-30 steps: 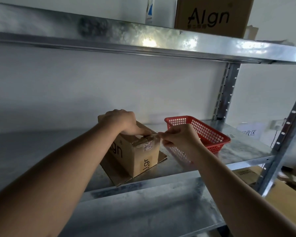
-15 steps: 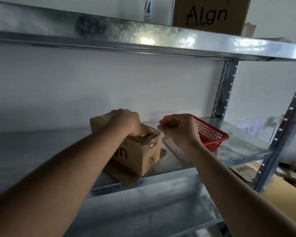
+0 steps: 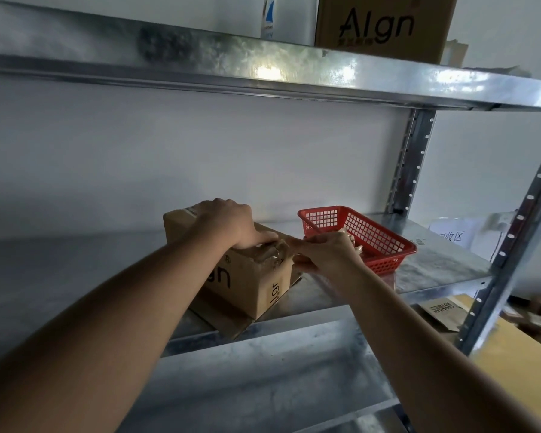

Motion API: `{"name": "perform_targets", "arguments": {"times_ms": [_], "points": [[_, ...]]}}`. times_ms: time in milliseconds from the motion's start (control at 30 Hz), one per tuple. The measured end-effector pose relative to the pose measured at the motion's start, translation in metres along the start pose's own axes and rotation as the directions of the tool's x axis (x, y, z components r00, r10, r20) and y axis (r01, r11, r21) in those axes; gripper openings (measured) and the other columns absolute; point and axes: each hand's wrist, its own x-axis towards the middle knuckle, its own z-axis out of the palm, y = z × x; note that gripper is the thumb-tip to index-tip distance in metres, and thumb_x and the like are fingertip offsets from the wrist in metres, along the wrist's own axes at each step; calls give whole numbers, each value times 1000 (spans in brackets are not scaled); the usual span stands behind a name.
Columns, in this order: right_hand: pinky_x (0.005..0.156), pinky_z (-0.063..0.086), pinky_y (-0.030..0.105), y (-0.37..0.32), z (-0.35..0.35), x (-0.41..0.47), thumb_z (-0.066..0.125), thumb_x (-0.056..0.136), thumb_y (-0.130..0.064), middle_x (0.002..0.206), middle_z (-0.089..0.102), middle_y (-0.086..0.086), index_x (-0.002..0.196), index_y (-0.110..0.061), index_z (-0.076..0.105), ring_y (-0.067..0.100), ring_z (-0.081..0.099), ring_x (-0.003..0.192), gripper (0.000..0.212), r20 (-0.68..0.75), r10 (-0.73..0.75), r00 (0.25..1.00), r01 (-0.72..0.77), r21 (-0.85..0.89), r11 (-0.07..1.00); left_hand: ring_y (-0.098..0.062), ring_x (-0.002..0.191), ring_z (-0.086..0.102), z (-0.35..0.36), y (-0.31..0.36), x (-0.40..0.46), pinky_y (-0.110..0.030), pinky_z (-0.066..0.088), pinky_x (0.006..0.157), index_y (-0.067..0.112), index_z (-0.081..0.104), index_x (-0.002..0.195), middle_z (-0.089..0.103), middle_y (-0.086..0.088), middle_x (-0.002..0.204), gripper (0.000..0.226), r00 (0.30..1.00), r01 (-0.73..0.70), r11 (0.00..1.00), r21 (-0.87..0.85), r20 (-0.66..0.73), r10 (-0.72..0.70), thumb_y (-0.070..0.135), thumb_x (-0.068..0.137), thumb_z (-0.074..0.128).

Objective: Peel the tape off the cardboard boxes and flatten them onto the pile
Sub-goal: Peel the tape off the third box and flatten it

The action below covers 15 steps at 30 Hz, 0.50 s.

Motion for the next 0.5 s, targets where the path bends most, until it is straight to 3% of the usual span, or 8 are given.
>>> {"name": "perform_targets", "arguments": {"times_ms": [67, 167, 233, 300, 333, 400, 467, 500], "points": [[65, 63, 30, 3, 2, 0, 94, 69, -31, 78, 78, 10, 84, -4, 80, 20, 77, 71, 34, 12, -21, 1000, 22, -57, 998, -32, 111, 61, 2, 0, -1, -37, 36, 75, 19, 65, 122, 67, -10, 122, 96, 1000, -1, 1000, -3, -16, 1, 99, 77, 36], [66, 59, 34, 5, 4, 0, 94, 68, -44, 73, 77, 0, 75, -23, 82, 14, 70, 70, 25, -50, -179, 983, 152, -336, 929, -32, 106, 61, 5, 2, -3, -37, 35, 73, 17, 64, 110, 67, -11, 113, 91, 1000, -10, 1000, -12, -27, 9, 98, 79, 36], [67, 54, 31, 4, 5, 0, 91, 72, -46, 72, 75, -10, 76, -30, 82, 8, 67, 73, 19, -92, -321, 943, 227, -527, 819, -28, 91, 60, 8, 0, -3, -35, 38, 70, 14, 59, 95, 62, -7, 91, 89, 999, -28, 998, -60, -21, 27, 98, 79, 36], [58, 47, 19, 2, 8, -3, 89, 78, -38, 69, 73, -15, 79, -29, 83, -1, 64, 67, 11, -68, -467, 882, 331, -616, 715, -24, 84, 59, 9, -6, -1, -34, 40, 67, 12, 62, 94, 57, -3, 86, 90, 999, -40, 990, -133, -2, 40, 97, 79, 37], [53, 41, 13, 1, 10, -6, 88, 81, -32, 67, 72, -15, 81, -28, 83, -1, 63, 63, 6, -40, -529, 848, 381, -649, 659, -27, 91, 59, 10, -10, 1, -37, 44, 73, 12, 61, 97, 56, -4, 96, 90, 999, -51, 988, -142, 6, 53, 97, 79, 36], [52, 38, 15, 2, 15, -12, 83, 86, -24, 73, 73, -10, 84, -25, 83, 5, 64, 64, 3, 16, -625, 781, 454, -702, 549, -34, 119, 53, 16, -16, 4, -50, 42, 98, 20, 55, 105, 50, -9, 127, 79, 992, -124, 978, -170, -3, 126, 93, 84, 35], [59, 47, 24, 3, 16, -15, 79, 90, -19, 81, 76, -4, 87, -22, 83, 13, 67, 70, 5, 47, -669, 742, 492, -716, 495, -29, 138, 46, 26, -19, 4, -49, 39, 112, 28, 58, 131, 44, -4, 154, 63, 968, -241, 875, -420, -36, 250, 77, 93, 48], [63, 52, 28, 3, 16, -17, 78, 91, -16, 83, 77, -4, 89, -21, 83, 13, 67, 71, 7, 50, -674, 737, 502, -709, 496, -25, 145, 41, 30, -21, 3, -47, 37, 117, 35, 55, 143, 41, 1, 160, 56, 951, -282, 765, -579, -63, 303, 65, 96, 57]]}}
